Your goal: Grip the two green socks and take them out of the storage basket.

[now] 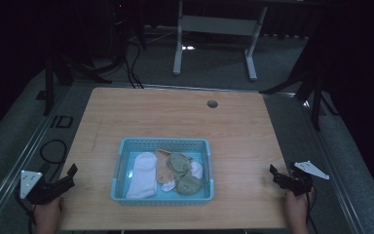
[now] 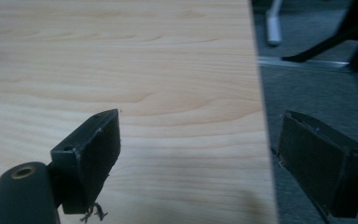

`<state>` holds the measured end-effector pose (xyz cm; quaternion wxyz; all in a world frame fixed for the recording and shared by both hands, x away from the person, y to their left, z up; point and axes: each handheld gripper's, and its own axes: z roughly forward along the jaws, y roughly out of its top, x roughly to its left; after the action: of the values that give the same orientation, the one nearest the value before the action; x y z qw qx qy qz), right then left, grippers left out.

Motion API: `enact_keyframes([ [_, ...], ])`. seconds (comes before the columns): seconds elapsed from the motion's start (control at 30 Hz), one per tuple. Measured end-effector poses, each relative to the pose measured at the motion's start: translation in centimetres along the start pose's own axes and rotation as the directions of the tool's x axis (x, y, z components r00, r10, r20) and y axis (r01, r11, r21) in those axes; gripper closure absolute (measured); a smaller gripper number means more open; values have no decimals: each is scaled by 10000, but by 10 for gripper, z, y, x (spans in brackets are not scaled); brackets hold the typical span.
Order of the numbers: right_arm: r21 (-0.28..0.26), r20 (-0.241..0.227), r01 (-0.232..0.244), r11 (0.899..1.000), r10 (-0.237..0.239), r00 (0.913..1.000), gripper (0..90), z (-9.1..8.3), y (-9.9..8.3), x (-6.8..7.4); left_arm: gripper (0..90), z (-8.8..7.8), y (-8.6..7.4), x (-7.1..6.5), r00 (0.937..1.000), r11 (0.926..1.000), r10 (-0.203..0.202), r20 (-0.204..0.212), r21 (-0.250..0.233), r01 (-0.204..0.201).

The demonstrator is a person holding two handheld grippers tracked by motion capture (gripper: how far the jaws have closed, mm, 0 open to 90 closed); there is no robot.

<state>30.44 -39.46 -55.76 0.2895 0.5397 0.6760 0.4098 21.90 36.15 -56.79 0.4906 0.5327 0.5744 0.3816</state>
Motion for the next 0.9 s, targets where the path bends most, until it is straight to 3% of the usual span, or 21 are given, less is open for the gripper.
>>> enact_keyframes([
  [0.17,13,-264,461,9989,-460,9986,135,0,0,4,25,0,0,1,10000,10000,-58,25,-19,58],
  [0.3,407,-833,931,9948,-894,9925,147,3,1,8,25,0,0,2,9999,10000,-93,54,9,93],
  [0.53,604,-1569,1366,9888,-1258,9796,147,4,1,4,24,0,0,2,9999,9999,-141,99,38,140],
  [0.63,654,-1801,1268,9898,-1132,9771,147,3,1,-1,25,0,0,3,9999,9999,-133,104,52,132],
  [0.7,567,-2436,1300,9899,-1126,9633,147,3,2,-4,25,1,0,3,9998,9999,-140,111,67,140],
  [0.87,1013,-3528,2134,9717,-1655,9209,147,4,6,-8,24,1,0,3,9998,9999,-141,123,71,140],
  [0.9,1013,-3528,2134,9717,-1655,9209,147,4,6,-8,25,1,0,3,9998,9999,-141,123,71,140],
])
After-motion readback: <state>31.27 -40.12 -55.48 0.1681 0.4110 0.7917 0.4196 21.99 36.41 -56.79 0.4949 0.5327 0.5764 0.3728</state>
